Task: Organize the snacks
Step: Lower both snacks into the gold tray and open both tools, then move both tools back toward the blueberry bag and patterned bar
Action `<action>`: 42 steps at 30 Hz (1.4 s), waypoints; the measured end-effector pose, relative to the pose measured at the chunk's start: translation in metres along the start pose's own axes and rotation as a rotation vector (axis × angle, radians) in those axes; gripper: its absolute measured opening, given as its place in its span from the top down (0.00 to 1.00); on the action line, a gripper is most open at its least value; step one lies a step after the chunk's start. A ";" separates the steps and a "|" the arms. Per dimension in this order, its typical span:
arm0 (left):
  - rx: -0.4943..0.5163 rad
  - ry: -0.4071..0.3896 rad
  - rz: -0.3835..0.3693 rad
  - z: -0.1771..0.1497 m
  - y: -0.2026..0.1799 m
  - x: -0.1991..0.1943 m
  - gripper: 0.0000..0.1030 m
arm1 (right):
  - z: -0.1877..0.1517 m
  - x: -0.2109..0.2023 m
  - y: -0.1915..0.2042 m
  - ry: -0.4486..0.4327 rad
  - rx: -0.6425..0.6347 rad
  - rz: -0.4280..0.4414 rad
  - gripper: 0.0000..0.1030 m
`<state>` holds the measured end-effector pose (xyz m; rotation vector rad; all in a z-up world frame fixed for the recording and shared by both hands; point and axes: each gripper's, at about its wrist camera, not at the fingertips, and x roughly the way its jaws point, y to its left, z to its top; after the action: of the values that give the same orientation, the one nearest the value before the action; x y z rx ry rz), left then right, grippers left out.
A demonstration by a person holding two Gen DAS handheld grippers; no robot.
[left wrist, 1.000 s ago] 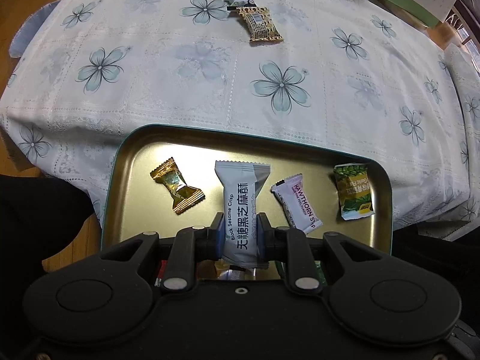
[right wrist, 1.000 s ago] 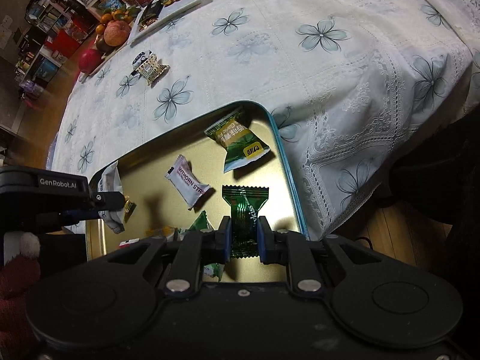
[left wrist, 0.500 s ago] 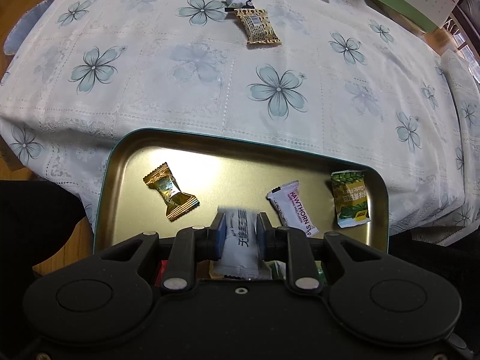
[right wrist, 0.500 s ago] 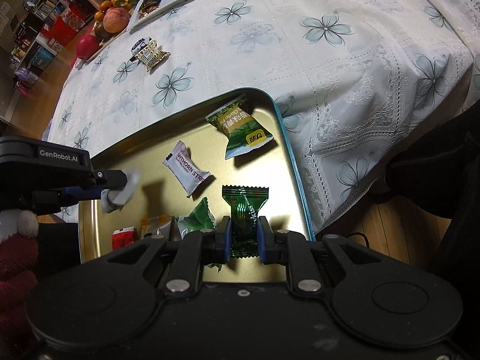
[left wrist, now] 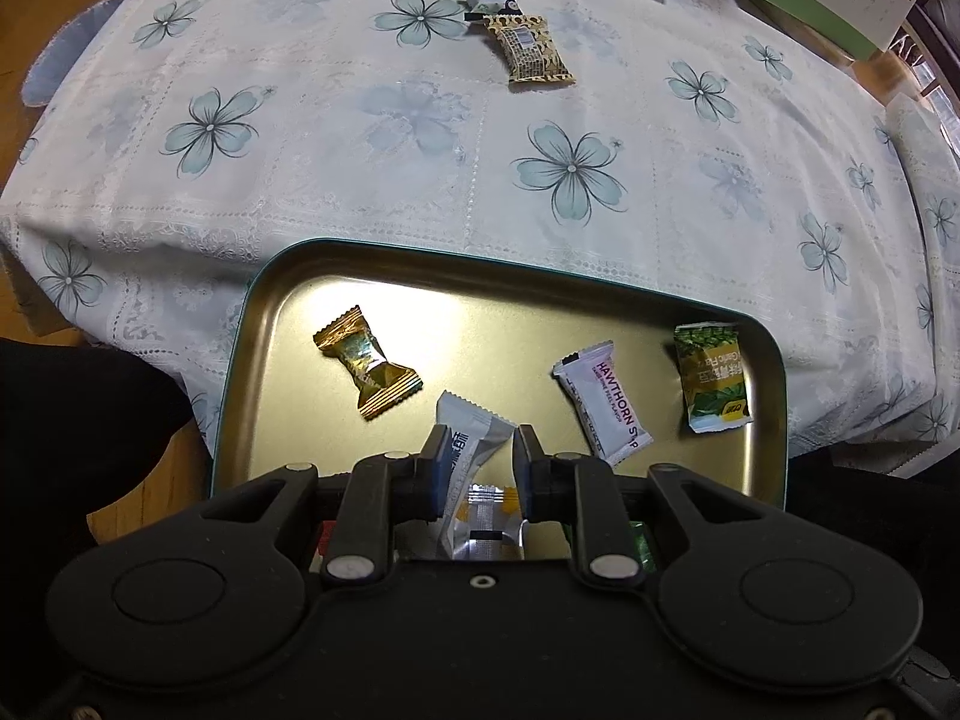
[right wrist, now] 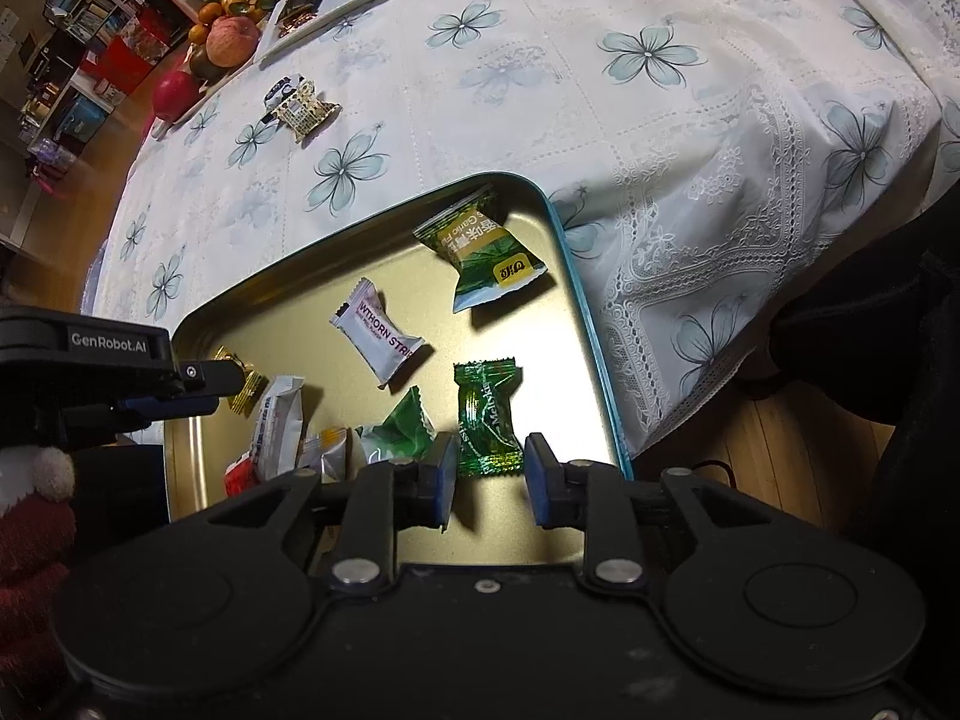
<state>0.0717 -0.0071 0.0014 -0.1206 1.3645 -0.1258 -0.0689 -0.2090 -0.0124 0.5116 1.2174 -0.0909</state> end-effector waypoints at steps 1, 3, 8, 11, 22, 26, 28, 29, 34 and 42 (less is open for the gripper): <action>0.001 0.003 0.004 -0.001 0.000 0.000 0.71 | 0.000 -0.001 0.001 0.000 -0.003 0.001 0.72; 0.005 0.010 0.011 -0.003 0.000 -0.001 0.71 | -0.001 -0.002 0.002 -0.001 -0.008 0.003 0.71; 0.008 0.041 0.010 -0.009 0.002 -0.001 0.71 | -0.002 -0.005 0.007 0.005 -0.029 0.008 0.67; 0.007 0.054 0.009 -0.012 0.005 -0.002 0.71 | -0.002 -0.006 0.010 0.009 -0.041 0.006 0.64; 0.015 0.103 0.026 -0.013 0.020 -0.003 0.71 | -0.001 0.000 0.018 0.096 -0.072 0.032 0.56; 0.039 0.127 0.036 -0.013 0.022 -0.002 0.71 | 0.002 0.007 0.020 0.170 -0.073 0.052 0.55; 0.051 0.145 0.036 -0.013 0.022 -0.001 0.71 | 0.003 0.011 0.023 0.202 -0.085 0.053 0.55; 0.056 0.158 0.032 -0.012 0.022 0.000 0.71 | 0.004 0.012 0.025 0.215 -0.097 0.051 0.55; 0.081 0.210 0.021 -0.008 0.021 0.001 0.71 | 0.010 0.017 0.039 0.272 -0.174 0.034 0.55; 0.129 0.211 0.049 0.015 0.019 -0.007 0.71 | 0.033 0.023 0.061 0.319 -0.260 0.014 0.54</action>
<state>0.0849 0.0126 0.0086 0.0355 1.5639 -0.1886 -0.0118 -0.1642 -0.0050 0.3133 1.5113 0.1660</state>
